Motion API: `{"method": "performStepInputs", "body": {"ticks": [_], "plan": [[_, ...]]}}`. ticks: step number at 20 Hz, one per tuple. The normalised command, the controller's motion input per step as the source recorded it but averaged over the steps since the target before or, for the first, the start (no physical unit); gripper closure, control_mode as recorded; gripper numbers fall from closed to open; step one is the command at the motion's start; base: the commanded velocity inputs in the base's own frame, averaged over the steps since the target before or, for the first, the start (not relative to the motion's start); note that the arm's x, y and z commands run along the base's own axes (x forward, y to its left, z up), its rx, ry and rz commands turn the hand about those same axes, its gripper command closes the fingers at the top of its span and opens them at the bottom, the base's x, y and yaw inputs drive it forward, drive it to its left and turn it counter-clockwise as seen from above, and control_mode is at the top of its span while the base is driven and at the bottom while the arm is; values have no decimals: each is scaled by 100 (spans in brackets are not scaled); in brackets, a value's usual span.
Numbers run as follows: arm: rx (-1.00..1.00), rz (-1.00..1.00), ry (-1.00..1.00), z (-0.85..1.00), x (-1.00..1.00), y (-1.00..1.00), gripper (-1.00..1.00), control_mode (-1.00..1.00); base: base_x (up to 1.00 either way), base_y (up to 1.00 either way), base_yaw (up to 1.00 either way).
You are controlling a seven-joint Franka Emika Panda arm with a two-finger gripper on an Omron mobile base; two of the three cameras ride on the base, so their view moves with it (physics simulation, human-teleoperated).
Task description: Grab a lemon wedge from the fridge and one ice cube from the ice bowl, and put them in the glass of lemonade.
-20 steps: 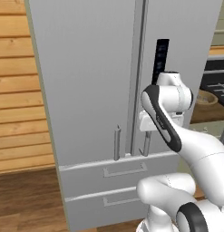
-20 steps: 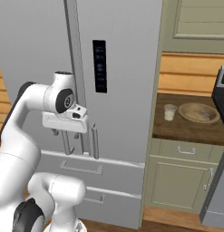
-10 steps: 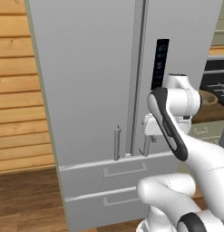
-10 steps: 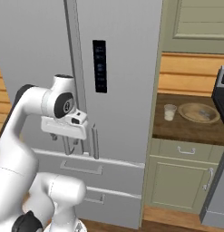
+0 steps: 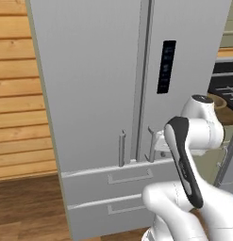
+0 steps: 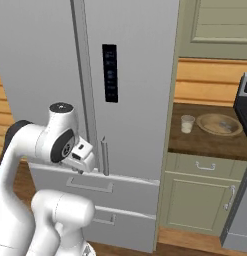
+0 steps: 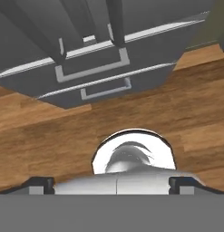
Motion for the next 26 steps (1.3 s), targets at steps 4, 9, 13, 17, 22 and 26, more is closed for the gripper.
{"method": "performStepInputs", "body": {"ticks": [4,9,13,17,22,26], "plan": [[-3,-3,-8,49,59,0,-100,-100,0,0,0],[-3,0,-2,90,19,0,-100,-100,0,0,0],[0,0,0,1,46,0,-100,-100,0,0,0],[-2,0,0,0,50,0,-100,-100,0,0,0],[-2,0,0,-20,31,0,-100,-100,0,0,0],[-3,0,0,-45,60,-12,-100,-100,0,0,0]]}}
